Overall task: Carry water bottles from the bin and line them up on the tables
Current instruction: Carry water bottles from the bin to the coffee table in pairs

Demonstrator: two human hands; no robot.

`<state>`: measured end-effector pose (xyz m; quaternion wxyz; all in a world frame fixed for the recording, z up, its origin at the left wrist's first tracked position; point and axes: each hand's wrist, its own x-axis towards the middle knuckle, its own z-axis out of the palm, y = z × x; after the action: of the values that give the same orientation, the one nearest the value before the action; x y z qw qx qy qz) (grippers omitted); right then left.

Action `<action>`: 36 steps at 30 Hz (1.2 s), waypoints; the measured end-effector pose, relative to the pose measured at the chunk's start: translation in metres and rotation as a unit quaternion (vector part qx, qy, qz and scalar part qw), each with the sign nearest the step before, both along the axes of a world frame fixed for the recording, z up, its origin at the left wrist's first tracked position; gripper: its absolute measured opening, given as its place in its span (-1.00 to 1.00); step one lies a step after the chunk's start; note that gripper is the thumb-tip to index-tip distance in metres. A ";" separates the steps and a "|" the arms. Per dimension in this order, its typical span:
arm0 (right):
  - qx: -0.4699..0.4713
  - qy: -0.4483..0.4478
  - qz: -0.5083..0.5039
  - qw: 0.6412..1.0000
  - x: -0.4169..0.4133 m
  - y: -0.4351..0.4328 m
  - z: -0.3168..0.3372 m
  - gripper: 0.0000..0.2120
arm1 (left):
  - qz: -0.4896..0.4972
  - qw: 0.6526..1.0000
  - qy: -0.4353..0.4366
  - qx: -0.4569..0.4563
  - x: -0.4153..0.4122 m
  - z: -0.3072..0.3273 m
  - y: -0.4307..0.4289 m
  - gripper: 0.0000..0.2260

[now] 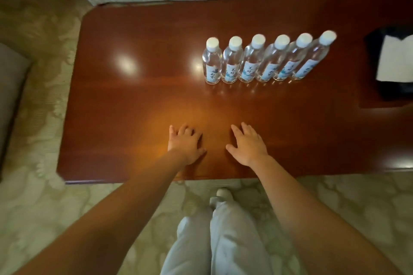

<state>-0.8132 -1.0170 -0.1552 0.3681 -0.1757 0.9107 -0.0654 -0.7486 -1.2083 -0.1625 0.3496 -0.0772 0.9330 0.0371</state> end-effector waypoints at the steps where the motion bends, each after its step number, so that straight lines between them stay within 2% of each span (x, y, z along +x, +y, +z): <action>1: 0.000 -0.008 -0.003 1.000 0.010 0.006 0.018 -0.32 | -0.015 0.999 -0.027 -0.011 0.010 0.017 0.003 -0.41; 3: -0.002 -0.002 0.003 1.000 0.031 0.016 0.056 -0.31 | -0.025 0.999 -0.045 -0.011 0.027 0.052 0.006 -0.41; 7: -0.010 0.030 0.004 0.999 0.066 0.034 0.139 -0.30 | -0.047 0.999 -0.026 0.003 0.053 0.136 0.014 -0.36; 15: -0.048 0.119 -0.055 0.990 0.124 0.066 0.258 -0.32 | -0.108 0.990 0.089 0.034 0.081 0.265 0.038 -0.34; 23: -0.065 0.191 -0.211 0.956 0.199 0.127 0.313 -0.32 | -0.194 0.962 0.173 0.080 0.108 0.312 0.089 -0.35; 29: -0.047 0.237 -0.314 0.918 0.267 0.188 0.332 -0.30 | -0.281 0.929 0.196 0.139 0.125 0.341 0.164 -0.34; 36: -0.007 0.260 -0.434 0.862 0.349 0.258 0.345 -0.29 | -0.398 0.884 0.185 0.162 0.163 0.362 0.263 -0.35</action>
<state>-0.4638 -0.7589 0.1898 0.0508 0.2243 0.9570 -0.1768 -0.5852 -0.9449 0.1998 0.1632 0.3663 0.9142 0.0593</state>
